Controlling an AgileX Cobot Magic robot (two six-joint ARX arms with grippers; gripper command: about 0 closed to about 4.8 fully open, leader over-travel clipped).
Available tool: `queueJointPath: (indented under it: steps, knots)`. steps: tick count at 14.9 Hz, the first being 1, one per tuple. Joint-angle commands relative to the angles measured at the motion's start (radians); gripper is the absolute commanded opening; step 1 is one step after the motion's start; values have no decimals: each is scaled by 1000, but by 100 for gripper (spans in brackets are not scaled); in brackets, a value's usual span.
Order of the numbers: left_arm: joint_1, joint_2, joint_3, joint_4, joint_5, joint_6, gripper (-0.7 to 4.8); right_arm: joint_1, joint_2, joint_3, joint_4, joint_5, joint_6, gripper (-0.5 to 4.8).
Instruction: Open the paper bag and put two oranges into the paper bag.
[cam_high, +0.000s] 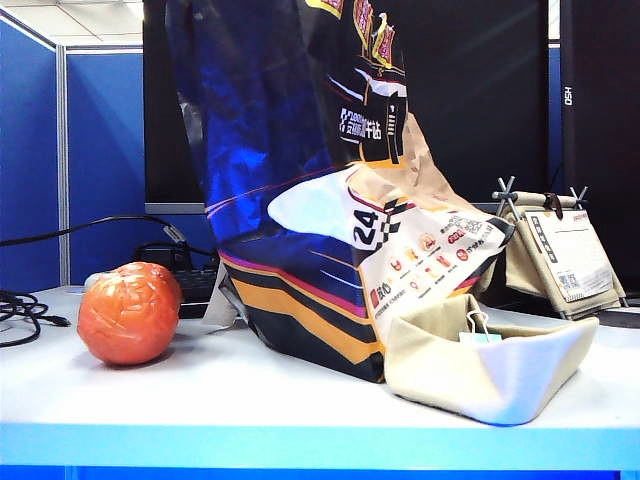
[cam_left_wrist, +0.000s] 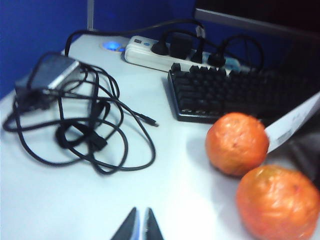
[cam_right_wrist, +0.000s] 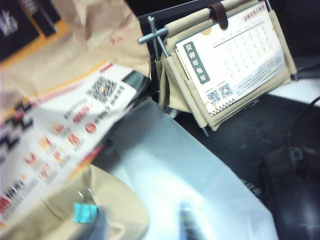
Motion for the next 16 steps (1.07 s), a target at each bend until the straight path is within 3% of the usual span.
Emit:
queueJointPath:
  steps: [1, 4, 5, 6, 7, 10, 11, 12, 16]
  knots:
    - [0, 0, 0, -17, 60, -51, 27, 2, -2, -2, 129, -55, 32, 181]
    - [0, 0, 3, -16, 151, -51, 30, 2, -2, 1, 296, -91, 48, 182]
    - [0, 0, 9, -16, 216, -71, 71, 2, -2, 14, 341, -90, 75, 187]
    - [0, 0, 20, -16, 259, -88, 133, 2, -2, 27, 351, -92, 93, 239]
    - [0, 0, 40, -23, 287, -101, 161, 2, -2, 45, 353, -98, 99, 285]
    - [0, 3, 154, -85, 293, -134, 205, 1, -1, 154, 355, -104, 89, 297]
    - [0, 51, 244, -119, 294, -152, 270, 1, 10, 238, 354, -78, 29, 297]
    - [0, 103, 289, -126, 304, -157, 295, 0, 31, 284, 355, -76, 4, 297]
    - [0, 589, 578, -242, 459, -190, 314, 1, 308, 602, 372, -92, -19, 297]
